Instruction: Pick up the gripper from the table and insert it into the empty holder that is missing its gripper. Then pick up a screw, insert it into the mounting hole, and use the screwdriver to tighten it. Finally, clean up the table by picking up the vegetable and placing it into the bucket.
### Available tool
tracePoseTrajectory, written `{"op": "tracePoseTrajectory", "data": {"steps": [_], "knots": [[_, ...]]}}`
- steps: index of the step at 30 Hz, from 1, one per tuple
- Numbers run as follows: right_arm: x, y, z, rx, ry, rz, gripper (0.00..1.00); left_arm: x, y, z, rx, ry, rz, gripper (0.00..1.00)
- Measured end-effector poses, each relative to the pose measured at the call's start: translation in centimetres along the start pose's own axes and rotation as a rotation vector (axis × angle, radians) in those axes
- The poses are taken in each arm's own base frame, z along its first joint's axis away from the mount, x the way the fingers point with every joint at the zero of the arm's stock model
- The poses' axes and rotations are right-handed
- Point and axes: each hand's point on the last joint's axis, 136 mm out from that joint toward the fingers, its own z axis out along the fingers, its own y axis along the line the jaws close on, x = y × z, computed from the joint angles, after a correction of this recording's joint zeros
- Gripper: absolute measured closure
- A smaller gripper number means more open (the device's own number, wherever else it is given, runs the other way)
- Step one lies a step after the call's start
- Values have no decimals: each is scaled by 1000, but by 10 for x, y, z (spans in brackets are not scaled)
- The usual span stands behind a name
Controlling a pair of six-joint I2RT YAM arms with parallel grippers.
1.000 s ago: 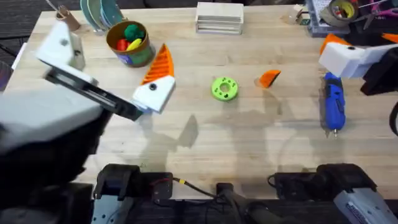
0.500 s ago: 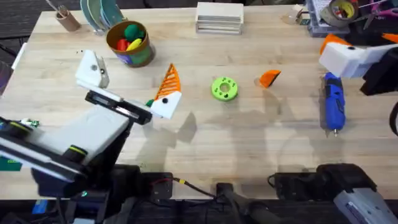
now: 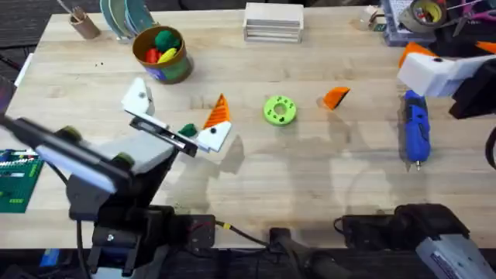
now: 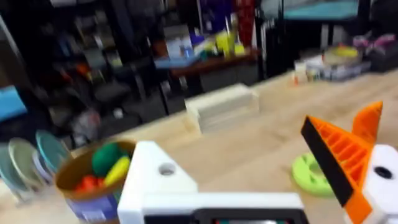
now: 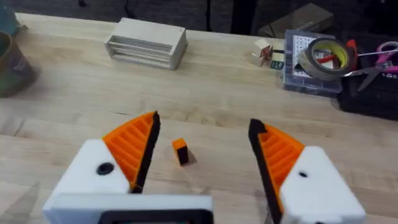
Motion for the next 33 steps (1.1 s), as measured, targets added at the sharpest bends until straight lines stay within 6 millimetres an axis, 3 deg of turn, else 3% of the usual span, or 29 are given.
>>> {"op": "tracePoseTrajectory", "data": {"steps": [6,33], "knots": [[0,0,0,0,0,0,77,43,-7,-4,21,174,-75,8],[0,0,0,0,0,0,77,44,-7,-4,21,175,-77,8]]}}
